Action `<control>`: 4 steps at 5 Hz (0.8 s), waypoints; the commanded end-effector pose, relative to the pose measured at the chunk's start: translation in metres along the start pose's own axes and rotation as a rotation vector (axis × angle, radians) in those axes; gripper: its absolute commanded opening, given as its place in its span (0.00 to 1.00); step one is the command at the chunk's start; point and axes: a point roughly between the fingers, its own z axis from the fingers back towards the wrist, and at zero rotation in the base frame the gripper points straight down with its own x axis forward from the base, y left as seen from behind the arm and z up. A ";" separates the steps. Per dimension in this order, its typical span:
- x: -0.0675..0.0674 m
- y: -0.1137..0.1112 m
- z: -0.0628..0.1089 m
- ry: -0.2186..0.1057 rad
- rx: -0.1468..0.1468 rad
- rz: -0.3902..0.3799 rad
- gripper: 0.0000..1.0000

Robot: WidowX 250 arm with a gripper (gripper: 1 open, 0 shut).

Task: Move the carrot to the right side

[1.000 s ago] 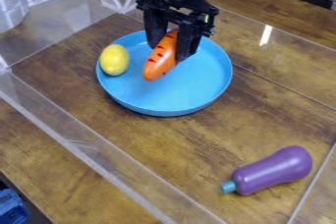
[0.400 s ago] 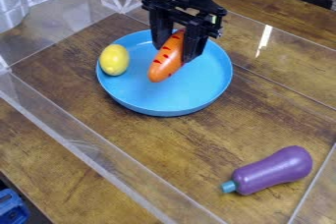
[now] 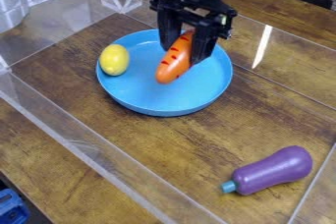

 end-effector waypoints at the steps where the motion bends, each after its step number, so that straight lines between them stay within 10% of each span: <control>1: 0.007 -0.007 0.037 -0.110 0.003 -0.022 0.00; 4: 0.006 -0.017 0.038 -0.092 0.002 -0.028 0.00</control>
